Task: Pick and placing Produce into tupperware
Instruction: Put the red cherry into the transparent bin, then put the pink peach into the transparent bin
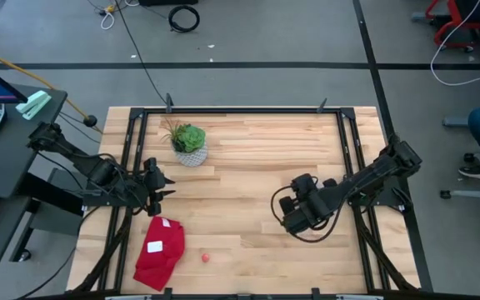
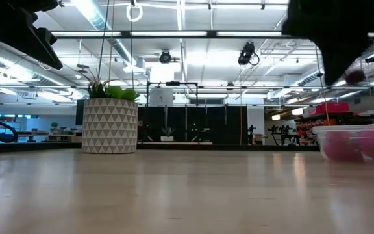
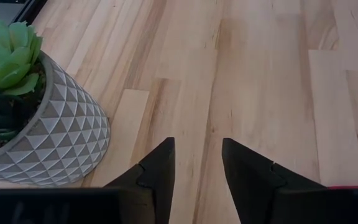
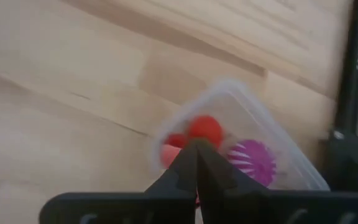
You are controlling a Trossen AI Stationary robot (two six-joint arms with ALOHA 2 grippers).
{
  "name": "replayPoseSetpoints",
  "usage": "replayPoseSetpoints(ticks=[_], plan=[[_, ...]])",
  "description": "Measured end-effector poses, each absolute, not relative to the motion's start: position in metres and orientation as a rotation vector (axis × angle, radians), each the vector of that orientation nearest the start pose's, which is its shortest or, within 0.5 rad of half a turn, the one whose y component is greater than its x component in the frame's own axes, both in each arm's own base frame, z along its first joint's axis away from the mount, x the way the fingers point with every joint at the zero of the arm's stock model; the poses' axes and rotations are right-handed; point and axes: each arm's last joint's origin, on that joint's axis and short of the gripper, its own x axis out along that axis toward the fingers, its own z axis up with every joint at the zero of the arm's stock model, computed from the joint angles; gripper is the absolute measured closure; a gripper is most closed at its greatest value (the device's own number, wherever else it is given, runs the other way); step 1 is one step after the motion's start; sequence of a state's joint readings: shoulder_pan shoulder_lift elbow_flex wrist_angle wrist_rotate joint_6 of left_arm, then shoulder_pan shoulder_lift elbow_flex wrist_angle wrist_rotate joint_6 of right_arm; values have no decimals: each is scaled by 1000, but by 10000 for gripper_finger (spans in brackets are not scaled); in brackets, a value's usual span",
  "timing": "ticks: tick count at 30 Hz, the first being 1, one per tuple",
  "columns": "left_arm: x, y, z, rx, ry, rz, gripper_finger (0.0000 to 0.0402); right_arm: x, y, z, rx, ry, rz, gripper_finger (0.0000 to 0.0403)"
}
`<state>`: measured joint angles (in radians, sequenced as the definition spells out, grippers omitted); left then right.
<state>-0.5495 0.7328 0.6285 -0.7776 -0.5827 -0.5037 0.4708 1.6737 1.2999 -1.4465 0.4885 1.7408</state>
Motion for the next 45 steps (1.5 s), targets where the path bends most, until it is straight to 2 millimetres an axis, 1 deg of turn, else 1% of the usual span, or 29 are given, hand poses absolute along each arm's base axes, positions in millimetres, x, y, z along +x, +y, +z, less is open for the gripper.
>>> replayPoseSetpoints(ticks=[5,7,9,13,17,20,26,30,34,39,45], plan=[[121,-55,243,-9,706,214,257,229,106,207,500,1060,-1352,402],[121,-55,243,-10,706,214,254,221,102,197,487,1058,-1406,402],[121,-55,243,-11,706,215,251,216,99,188,479,1053,-1439,401],[121,-55,243,-11,706,215,249,209,96,180,457,1050,-1477,401],[121,-55,243,-11,706,215,254,205,93,176,438,1055,-1491,399],[121,-55,243,-11,706,215,259,203,93,173,433,1084,-1490,389],[121,-55,243,-11,706,215,264,199,94,170,461,1194,-1506,348],[121,-55,243,-11,706,215,260,199,94,170,461,1201,-1505,319],[121,-55,243,-11,706,215,254,199,94,170,450,1213,-1494,300],[121,-55,243,-10,706,215,249,199,94,170,442,1222,-1485,292],[121,-55,243,-10,706,214,254,199,94,170,432,1233,-1474,297]])
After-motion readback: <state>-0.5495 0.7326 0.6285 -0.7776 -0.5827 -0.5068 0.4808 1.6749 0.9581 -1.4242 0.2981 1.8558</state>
